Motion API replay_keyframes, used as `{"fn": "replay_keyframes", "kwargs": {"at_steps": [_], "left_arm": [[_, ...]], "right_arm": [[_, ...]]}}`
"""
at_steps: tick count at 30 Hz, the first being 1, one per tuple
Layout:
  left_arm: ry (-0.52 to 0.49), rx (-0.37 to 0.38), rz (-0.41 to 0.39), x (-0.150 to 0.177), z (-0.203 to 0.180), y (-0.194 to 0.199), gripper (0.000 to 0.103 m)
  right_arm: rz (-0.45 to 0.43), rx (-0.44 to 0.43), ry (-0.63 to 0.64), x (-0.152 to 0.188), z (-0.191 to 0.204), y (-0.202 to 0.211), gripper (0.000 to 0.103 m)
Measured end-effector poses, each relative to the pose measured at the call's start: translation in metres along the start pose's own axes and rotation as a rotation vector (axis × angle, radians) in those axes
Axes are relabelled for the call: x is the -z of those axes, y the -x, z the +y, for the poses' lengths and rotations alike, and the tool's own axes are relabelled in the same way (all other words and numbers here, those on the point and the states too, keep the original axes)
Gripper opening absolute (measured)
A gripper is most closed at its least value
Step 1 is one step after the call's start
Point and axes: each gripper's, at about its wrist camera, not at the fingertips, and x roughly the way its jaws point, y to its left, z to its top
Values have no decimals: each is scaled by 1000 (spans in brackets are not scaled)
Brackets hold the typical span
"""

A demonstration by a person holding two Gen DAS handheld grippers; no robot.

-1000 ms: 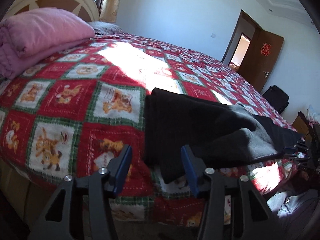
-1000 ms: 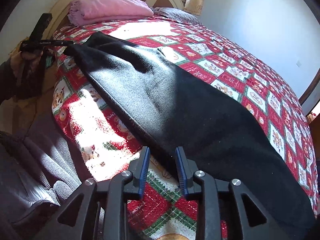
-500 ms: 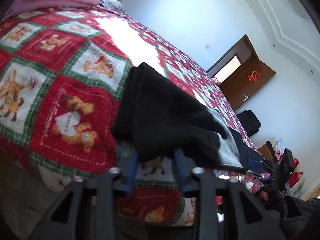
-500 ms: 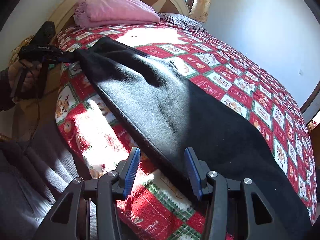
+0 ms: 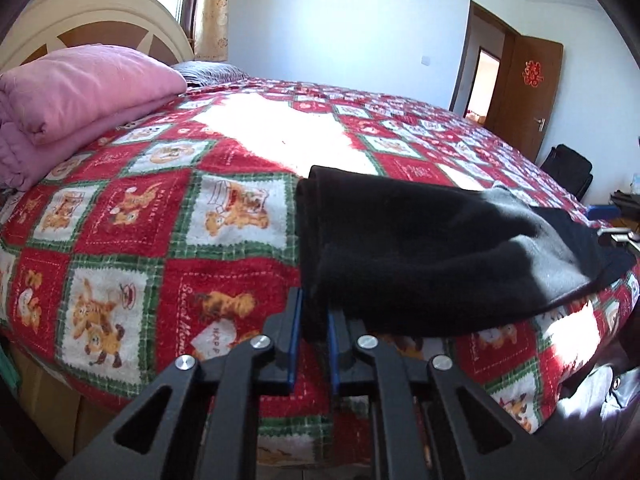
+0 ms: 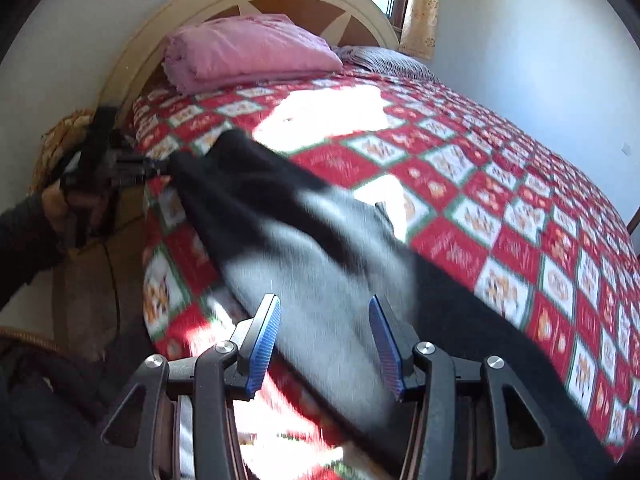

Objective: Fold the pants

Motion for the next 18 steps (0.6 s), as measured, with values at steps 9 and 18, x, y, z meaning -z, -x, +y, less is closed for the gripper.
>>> {"fn": "replay_keyframes", "kwargs": {"at_steps": [9,18], "left_arm": [[50,32,-44,15,7,-2,13],[105,66,-87,24,13,0,14]], "right_arm": [[27,-140,-86,-123,-14,-107,49],[177,-151,90,-146,41,-196,32]]}}
